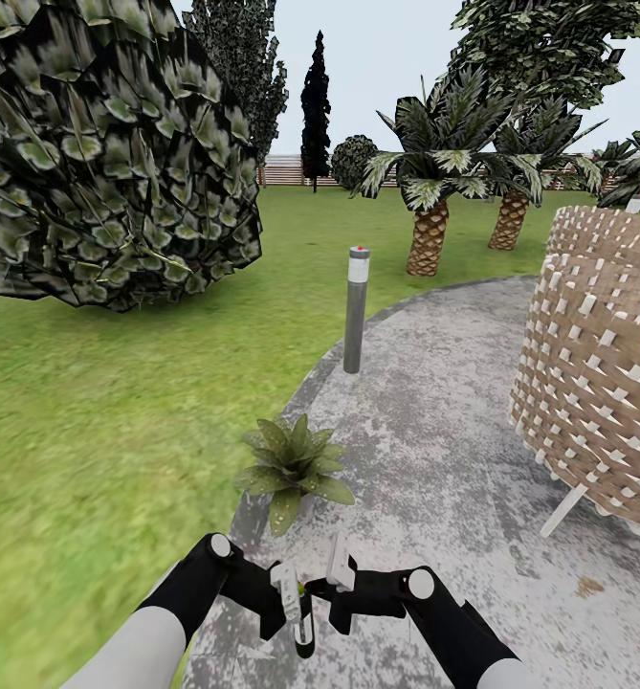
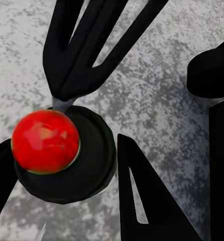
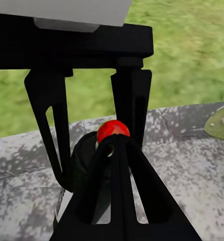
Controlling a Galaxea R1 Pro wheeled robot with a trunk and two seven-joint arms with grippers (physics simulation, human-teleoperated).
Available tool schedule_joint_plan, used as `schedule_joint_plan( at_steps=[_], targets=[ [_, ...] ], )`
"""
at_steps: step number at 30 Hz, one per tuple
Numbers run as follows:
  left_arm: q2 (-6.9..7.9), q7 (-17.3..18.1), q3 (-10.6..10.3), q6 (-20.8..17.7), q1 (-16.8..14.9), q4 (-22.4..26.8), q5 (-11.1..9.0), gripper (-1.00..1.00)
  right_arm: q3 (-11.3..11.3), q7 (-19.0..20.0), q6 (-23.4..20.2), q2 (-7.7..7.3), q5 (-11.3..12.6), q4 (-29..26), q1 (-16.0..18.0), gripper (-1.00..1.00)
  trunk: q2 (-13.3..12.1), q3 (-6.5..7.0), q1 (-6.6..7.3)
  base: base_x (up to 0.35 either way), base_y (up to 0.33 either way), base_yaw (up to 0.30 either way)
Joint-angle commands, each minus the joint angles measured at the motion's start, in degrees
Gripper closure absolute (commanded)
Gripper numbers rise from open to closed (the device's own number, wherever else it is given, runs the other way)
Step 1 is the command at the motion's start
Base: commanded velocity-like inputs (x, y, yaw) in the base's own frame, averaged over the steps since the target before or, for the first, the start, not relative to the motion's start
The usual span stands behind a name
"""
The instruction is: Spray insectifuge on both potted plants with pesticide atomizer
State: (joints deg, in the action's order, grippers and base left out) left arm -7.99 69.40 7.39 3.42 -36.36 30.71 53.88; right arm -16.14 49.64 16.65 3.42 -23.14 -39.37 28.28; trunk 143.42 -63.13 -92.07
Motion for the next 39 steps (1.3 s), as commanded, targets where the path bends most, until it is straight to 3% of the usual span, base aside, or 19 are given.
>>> schedule_joint_plan(
  at_steps=[1,5,9,15,16,18,19,22,23,25,27,30,31,32,33,34,36,38,39],
  targets=[
    [-0.1,0.25,0.49,0.35,-0.03,0.05,0.53,1.0,0.06,0.02,0.31,0.01,-0.51,0.02,0.02,1.0,0.02,-0.05,0.01,0.0,0.0,0.0],
    [-0.08,0.27,0.45,0.34,-0.03,0.05,0.52,1.0,0.06,0.02,0.31,0.01,-0.51,0.08,0.02,1.0,0.02,-0.05,0.01,0.0,0.0,0.0],
    [1.37,0.03,0.24,0.41,0.37,-0.03,1.17,1.0,0.06,0.02,0.31,0.01,-0.51,0.19,0.02,1.0,0.02,-0.05,0.01,0.0,0.0,0.0],
    [12.26,-1.69,0.08,0.63,1.12,-0.9,1.37,1.0,0.06,0.02,0.31,-0.36,-0.51,0.35,0.02,1.0,0.02,-0.05,0.01,0.0,0.0,0.0],
    [14.74,-1.71,0.08,0.92,1.93,-0.93,1.34,1.0,0.04,-0.01,0.33,-0.43,-0.56,0.4,0.02,1.0,0.02,-0.05,0.01,0.0,0.0,0.0],
    [17.95,-1.72,0.36,3.63,3.68,-0.99,1.15,1.0,-0.01,-0.04,0.37,-0.55,-0.58,0.48,0.02,1.0,0.02,-0.05,0.01,0.0,0.0,0.0],
    [19.13,-1.72,0.49,4.89,4.75,-1.02,1.23,1.0,-0.02,-0.01,0.39,-0.59,-0.59,0.5,0.02,-1.0,0.02,-0.05,0.01,0.0,0.0,0.0],
    [22.32,-1.85,0.66,6.14,7.32,-0.98,1.3,1.0,-0.01,-0.13,0.42,-1.18,-0.73,0.55,0.02,-1.0,0.02,-0.05,0.01,0.0,0.0,0.0],
    [23.74,-3.46,0.83,6.1,7.93,-1.03,1.04,1.0,0.19,-0.34,0.42,-1.5,-0.76,1.26,0.02,-1.0,0.02,-0.05,0.01,0.0,0.0,0.0],
    [24.51,-8.27,2.04,5.91,8.25,-1.15,0.59,1.0,0.3,-1.54,0.54,-2.55,-0.72,3.8,0.02,-1.0,0.02,-0.05,0.01,0.0,0.0,0.0],
    [24.73,-15.42,7.19,5.95,8.36,-2.8,-0.48,1.0,0.29,-7.95,0.65,-4.16,-0.6,8.22,-0.01,-1.0,0.02,-0.05,0.01,0.0,0.0,0.0],
    [24.41,-26.88,20.75,6.47,8.4,-7.32,-3.4,1.0,0.43,-24.37,0.75,-5.85,0.19,18.68,-0.06,-1.0,0.02,-0.05,0.01,0.0,0.0,0.0],
    [24.34,-29.42,23.69,6.55,8.4,-8.04,-4.12,1.0,0.64,-28.5,0.83,-5.99,1.0,21.04,-0.06,-1.0,0.02,-0.05,0.01,0.0,0.0,0.0],
    [24.24,-31.86,26.43,6.68,8.41,-8.91,-5.06,1.0,1.27,-32.9,1.09,-6.04,2.74,23.56,-0.1,-1.0,0.02,-0.05,0.01,0.0,0.0,0.0],
    [23.95,-34.79,29.44,7.48,8.41,-11.18,-6.46,1.0,2.41,-38.94,2.15,-6.09,6.34,26.95,-0.13,-1.0,0.02,-0.05,0.01,0.0,0.0,0.0],
    [23.74,-36.37,30.74,8.54,8.41,-13.03,-7.29,1.0,2.92,-42.22,3.13,-6.08,8.72,28.69,-0.14,-1.0,0.02,-0.05,0.01,0.0,0.0,0.0],
    [23.47,-42.27,32.89,13.93,8.65,-18.26,-11.3,1.0,3.66,-50.45,5.85,-6.06,16.21,31.98,-0.21,-1.0,0.02,-0.05,0.01,0.0,0.0,0.0],
    [23.34,-48.51,33.7,19.15,11.09,-21.25,-17.78,1.0,3.87,-56.2,7.94,-6.11,24.4,33.69,-0.3,-1.0,0.02,-0.05,0.01,0.0,0.0,0.0],
    [23.31,-50.14,33.84,20.26,11.8,-21.66,-20.07,1.0,3.9,-57.33,9.34,-6.12,26.72,33.97,-0.32,-1.0,0.02,-0.05,0.01,0.0,0.0,0.0]
  ],
)
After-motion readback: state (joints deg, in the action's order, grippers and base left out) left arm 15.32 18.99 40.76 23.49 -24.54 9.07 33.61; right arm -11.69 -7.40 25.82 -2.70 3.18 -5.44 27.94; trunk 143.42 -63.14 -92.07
